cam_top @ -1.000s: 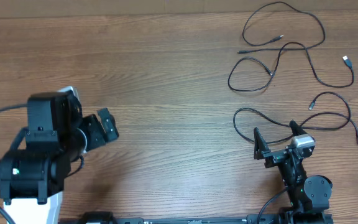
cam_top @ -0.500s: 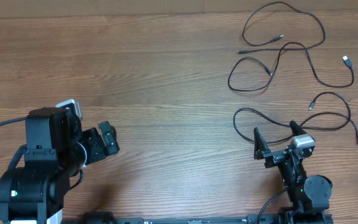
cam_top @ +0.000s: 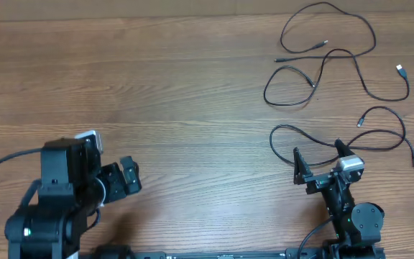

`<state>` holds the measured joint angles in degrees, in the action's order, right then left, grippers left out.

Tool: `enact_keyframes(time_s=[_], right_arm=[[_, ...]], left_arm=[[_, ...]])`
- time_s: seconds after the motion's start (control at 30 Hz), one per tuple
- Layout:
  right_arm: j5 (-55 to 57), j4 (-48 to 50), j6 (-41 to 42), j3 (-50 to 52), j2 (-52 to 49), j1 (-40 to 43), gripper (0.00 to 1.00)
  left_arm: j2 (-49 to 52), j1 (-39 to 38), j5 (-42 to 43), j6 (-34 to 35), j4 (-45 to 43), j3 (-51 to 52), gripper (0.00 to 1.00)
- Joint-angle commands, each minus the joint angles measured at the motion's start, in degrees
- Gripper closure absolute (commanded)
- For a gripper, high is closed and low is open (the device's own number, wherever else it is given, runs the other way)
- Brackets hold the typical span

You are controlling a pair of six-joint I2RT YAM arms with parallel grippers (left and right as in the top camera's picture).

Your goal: Untangle cables

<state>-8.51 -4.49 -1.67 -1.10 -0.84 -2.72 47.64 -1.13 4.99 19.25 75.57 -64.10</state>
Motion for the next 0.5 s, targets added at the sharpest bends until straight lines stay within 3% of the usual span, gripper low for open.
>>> enact_keyframes(time_s=[0.0,0.13,0.37,0.47], right_arm=[[0.72,0.33,0.13,0.63,0.68,-0.11,0.0],[0.72,0.33,0.13,0.63,0.68,-0.11,0.0],[0.72,0.33,0.13,0.63,0.68,-0.11,0.0],[0.72,0.33,0.13,0.63,0.68,-0.11,0.0]], left_arm=[[-2.47,-0.07,1.07,-1.27,-0.17,1.14,0.01],[-3.65,-0.07,1.29,-3.15,-0.35,1.75,0.01],[-5.81,-0.07,8.35,-18.32,-2.38,3.21,0.0],[-5.81,-0.07,10.12,-21.68,-2.69,3.23,0.0]])
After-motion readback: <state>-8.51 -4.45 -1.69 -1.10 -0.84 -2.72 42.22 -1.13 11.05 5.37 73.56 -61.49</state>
